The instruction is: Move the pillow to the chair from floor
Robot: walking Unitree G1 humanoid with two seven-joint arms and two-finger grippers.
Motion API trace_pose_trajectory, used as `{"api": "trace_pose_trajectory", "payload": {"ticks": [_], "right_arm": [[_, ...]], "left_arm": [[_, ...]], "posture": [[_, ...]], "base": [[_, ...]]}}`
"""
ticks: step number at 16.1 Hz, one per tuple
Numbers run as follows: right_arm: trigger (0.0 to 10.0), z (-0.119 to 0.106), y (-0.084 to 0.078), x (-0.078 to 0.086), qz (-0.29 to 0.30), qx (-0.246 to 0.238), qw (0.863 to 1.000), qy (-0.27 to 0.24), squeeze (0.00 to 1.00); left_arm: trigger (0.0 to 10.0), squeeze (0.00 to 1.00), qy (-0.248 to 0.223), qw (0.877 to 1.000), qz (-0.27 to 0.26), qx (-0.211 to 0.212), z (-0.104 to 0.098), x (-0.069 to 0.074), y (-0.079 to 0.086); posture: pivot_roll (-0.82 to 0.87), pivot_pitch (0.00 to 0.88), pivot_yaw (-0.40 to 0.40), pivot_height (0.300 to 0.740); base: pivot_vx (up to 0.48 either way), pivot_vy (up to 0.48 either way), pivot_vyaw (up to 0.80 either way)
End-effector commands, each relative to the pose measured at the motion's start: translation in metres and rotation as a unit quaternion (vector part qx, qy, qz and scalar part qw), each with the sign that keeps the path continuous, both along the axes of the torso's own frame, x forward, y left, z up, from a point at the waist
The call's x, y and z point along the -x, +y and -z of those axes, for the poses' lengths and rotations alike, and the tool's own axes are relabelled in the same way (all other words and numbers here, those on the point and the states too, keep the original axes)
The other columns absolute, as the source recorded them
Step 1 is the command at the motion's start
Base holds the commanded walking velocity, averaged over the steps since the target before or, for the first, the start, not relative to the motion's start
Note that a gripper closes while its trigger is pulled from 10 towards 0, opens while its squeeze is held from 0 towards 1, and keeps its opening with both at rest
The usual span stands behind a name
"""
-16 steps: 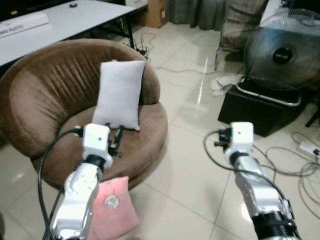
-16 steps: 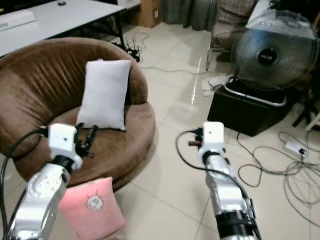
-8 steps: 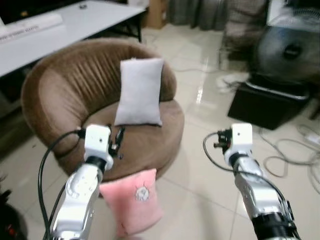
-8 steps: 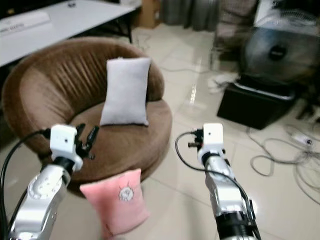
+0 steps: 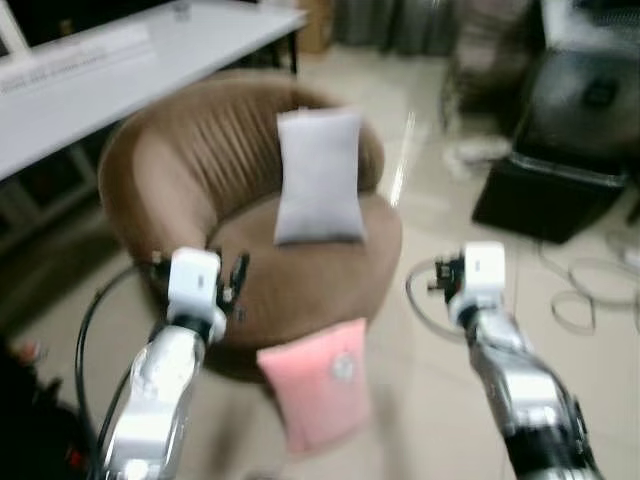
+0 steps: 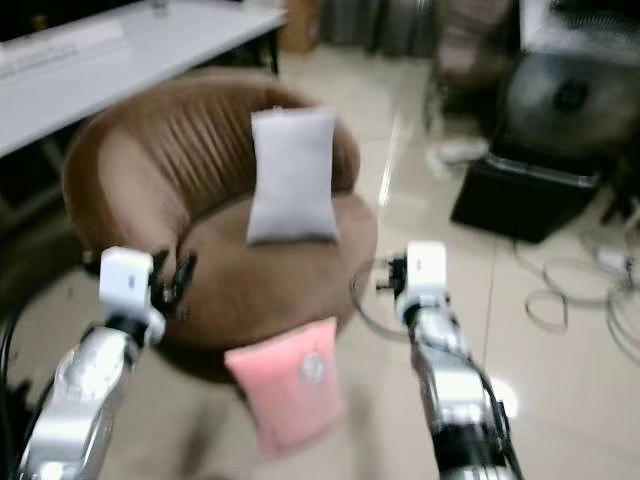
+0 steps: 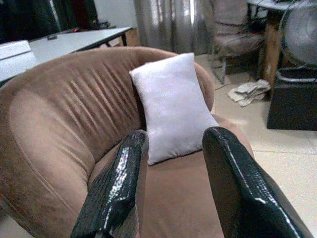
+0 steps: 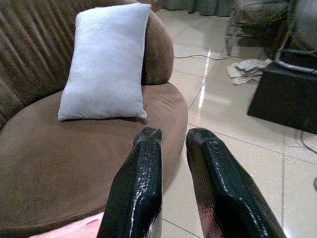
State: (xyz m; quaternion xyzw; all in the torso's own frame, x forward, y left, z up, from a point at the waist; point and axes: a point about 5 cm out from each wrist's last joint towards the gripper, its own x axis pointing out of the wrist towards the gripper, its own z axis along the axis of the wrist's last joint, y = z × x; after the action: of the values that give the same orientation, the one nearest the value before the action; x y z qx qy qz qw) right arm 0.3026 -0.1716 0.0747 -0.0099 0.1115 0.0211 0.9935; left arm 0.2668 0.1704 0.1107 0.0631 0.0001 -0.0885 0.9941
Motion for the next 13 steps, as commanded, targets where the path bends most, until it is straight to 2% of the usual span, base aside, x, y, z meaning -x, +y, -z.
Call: {"api": "trace_pose_trajectory", "payload": {"ticks": [1,8,10,13], "right_arm": [[10.0,-0.0054,0.0082,-0.0031,-0.012,-0.008,1.0,-0.011,0.0],[10.0,-0.0061,0.0094,-0.0045,-0.011,-0.011,1.0,-0.012,0.0],[10.0,-0.006,0.0087,-0.0043,-0.01,-0.011,1.0,-0.013,0.0],[10.0,-0.0063,0.0093,-0.0043,-0.012,-0.009,1.0,-0.015,0.0]], "left_arm": [[10.0,0.0,-0.001,1.0,-0.01,-0.01,-0.0009,0.0007,0.0073],[10.0,0.0,-0.001,1.0,-0.011,-0.01,-0.0014,0.0007,0.0083],[10.0,0.0,-0.01,1.0,0.0,-0.019,-0.0035,0.0003,0.0056],[10.0,0.0,-0.006,1.0,0.001,-0.027,-0.0022,-0.0001,0.0026]], "posture": [[0.06,0.0,0.012,0.74],[0.06,0.0,0.011,0.74],[0.06,0.0,0.015,0.74],[0.06,0.0,0.017,0.74]], "base": [[0.0,0.454,-0.45],[0.0,0.454,-0.77],[0.0,0.0,-0.68],[0.0,-0.48,0.0]]}}
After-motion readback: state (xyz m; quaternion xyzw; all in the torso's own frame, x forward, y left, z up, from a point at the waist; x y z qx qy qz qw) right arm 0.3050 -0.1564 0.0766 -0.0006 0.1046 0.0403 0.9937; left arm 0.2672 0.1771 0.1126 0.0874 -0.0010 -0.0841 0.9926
